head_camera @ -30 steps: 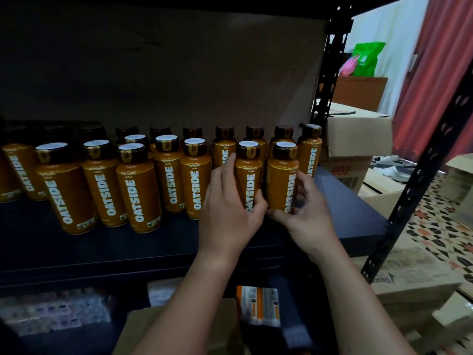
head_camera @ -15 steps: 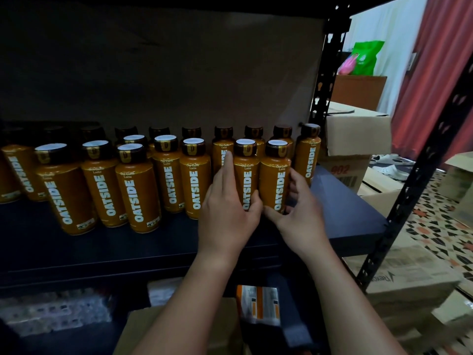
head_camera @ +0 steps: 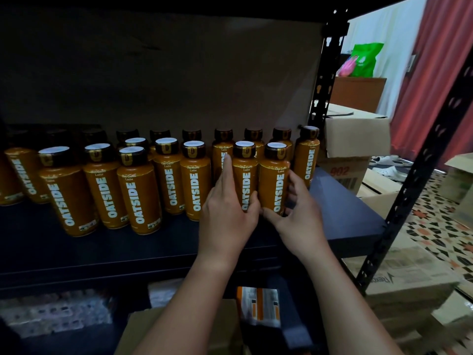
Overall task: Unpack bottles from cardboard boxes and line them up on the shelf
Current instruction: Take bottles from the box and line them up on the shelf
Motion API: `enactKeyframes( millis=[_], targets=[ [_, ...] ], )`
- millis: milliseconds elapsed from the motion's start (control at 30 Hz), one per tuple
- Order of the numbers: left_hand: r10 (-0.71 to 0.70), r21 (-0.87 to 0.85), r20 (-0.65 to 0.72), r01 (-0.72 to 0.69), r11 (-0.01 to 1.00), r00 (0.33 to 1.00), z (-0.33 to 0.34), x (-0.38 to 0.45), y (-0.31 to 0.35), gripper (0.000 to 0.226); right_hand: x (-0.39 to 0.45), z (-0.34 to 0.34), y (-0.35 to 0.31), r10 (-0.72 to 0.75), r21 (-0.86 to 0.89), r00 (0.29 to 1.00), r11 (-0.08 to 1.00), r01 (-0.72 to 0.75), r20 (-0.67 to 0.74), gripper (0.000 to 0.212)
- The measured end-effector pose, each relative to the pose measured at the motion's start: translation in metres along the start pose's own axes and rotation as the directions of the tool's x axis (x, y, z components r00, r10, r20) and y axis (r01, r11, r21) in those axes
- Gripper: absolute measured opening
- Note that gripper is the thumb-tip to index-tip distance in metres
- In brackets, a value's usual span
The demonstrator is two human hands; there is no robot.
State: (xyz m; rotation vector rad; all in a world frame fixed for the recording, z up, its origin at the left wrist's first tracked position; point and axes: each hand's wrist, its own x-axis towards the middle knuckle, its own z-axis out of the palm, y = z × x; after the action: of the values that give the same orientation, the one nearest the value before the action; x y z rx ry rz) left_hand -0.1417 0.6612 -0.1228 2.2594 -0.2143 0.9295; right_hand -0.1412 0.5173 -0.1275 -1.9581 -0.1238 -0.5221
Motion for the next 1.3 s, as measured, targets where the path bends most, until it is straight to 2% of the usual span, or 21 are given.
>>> enactKeyframes(
  millis=[200,400,600,700,767,833,900,933,1033,1100,1200,1233,1300],
  targets=[
    [-0.003,-0.012,-0.008,0.003,1.0,1.0,0.0,-0.001,0.001,0.091,0.0,0.0,0.002,0.0,-0.001,1.0,1.0,0.0,0.005,0.097],
    [-0.031,-0.033,0.042,0.032,0.999,0.999,-0.003,-0.004,0.002,0.093,-0.001,-0.001,0.0,0.019,-0.01,1.0,1.0,-0.018,0.018,0.104],
    [-0.069,-0.034,0.099,0.072,0.997,0.993,-0.016,-0.026,-0.006,0.087,-0.02,0.0,-0.001,0.052,-0.177,0.998,0.982,-0.059,-0.043,0.119],
    [-0.027,-0.08,0.056,0.031,0.996,0.998,-0.026,-0.047,-0.014,0.073,-0.044,-0.001,-0.01,0.012,-0.18,0.991,0.983,-0.036,-0.13,0.099],
    [-0.01,-0.219,0.024,0.014,0.976,1.0,-0.037,-0.063,-0.019,0.056,-0.066,0.003,-0.012,-0.097,-0.199,0.98,0.978,0.061,-0.175,0.073],
    [-0.049,-0.416,0.005,0.046,0.908,0.999,-0.052,-0.083,-0.026,0.039,-0.09,0.012,-0.011,-0.258,-0.242,0.952,0.946,0.214,-0.167,0.053],
    [-0.099,-0.491,-0.013,0.08,0.868,0.995,-0.064,-0.105,-0.043,0.031,-0.113,0.027,-0.003,-0.367,-0.261,0.926,0.906,0.334,-0.086,0.042],
    [-0.107,-0.461,-0.012,0.089,0.883,0.994,-0.069,-0.118,-0.056,0.029,-0.124,0.036,0.005,-0.379,-0.259,0.925,0.896,0.361,-0.021,0.039],
    [-0.17,-0.244,0.091,0.188,0.951,0.981,-0.075,-0.162,-0.103,0.028,-0.161,0.069,0.039,-0.24,-0.256,0.944,0.92,0.295,0.226,0.041],
    [-0.322,-0.143,0.215,0.356,0.923,0.922,-0.074,-0.194,-0.133,0.028,-0.184,0.089,0.068,-0.046,-0.306,0.929,0.937,0.167,0.367,0.043],
    [-0.536,0.042,0.439,0.579,0.814,0.722,-0.068,-0.245,-0.179,0.03,-0.22,0.114,0.115,0.292,-0.504,0.81,0.864,0.004,0.508,0.057],
    [-0.576,0.13,0.506,0.604,0.786,0.642,-0.066,-0.262,-0.192,0.035,-0.232,0.121,0.131,0.385,-0.558,0.74,0.83,-0.017,0.551,0.06],
    [-0.623,0.313,0.621,0.578,0.754,0.476,-0.06,-0.292,-0.215,0.048,-0.258,0.138,0.165,0.54,-0.649,0.518,0.76,0.039,0.664,0.054]
  ],
)
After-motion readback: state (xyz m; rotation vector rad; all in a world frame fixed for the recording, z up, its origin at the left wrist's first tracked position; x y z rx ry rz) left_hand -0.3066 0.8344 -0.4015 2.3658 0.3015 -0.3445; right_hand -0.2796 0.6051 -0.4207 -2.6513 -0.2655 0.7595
